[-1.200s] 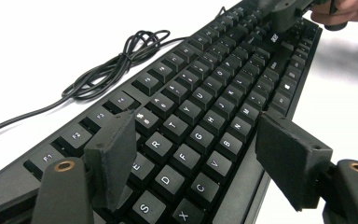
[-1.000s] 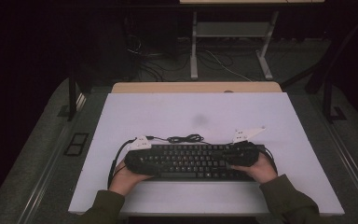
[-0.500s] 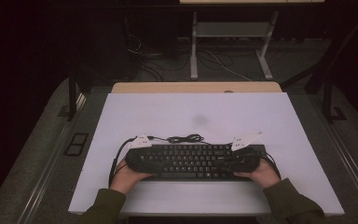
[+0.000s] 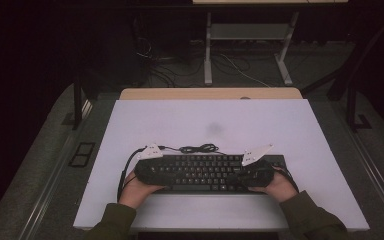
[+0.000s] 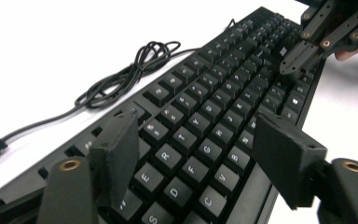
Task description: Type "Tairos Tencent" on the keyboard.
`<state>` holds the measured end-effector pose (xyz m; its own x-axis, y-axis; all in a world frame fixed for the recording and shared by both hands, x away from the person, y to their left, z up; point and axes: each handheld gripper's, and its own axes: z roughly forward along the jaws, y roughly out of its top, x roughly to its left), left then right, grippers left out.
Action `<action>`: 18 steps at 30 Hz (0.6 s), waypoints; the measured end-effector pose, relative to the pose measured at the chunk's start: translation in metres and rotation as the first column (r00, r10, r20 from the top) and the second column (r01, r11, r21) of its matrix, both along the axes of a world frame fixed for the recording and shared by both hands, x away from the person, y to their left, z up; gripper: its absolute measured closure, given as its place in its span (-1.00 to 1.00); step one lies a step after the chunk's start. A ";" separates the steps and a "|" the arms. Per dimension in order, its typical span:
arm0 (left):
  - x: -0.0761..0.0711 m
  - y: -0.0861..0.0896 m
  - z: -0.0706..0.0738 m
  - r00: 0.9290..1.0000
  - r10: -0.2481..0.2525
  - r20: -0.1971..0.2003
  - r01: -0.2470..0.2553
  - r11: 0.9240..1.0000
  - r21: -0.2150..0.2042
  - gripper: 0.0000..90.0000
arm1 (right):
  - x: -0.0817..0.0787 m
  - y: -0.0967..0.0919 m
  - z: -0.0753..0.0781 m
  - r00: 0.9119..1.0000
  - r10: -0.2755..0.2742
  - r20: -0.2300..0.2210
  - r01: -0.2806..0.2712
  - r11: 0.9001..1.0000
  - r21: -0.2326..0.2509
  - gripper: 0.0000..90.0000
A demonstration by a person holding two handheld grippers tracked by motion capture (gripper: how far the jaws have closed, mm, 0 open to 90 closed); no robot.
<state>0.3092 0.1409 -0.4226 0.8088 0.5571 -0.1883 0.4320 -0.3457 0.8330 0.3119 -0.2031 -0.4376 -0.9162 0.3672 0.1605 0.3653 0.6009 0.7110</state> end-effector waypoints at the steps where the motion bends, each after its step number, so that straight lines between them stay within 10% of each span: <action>1: 0.001 -0.001 0.000 1.000 -0.003 0.000 0.003 1.000 -0.003 -0.21 | 0.000 -0.001 0.000 1.000 -0.001 -0.003 0.001 1.000 -0.001 0.99; 18: 0.014 -0.016 -0.004 0.999 -0.029 -0.038 0.031 0.997 0.072 0.98 | 0.001 -0.002 -0.001 1.000 0.001 -0.013 -0.001 1.000 0.011 0.99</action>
<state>0.3231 0.1247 -0.4270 0.8186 0.5461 -0.1782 0.4507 -0.4183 0.7886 0.3131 -0.2052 -0.4388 -0.9142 0.3647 0.1767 0.3744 0.5932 0.7127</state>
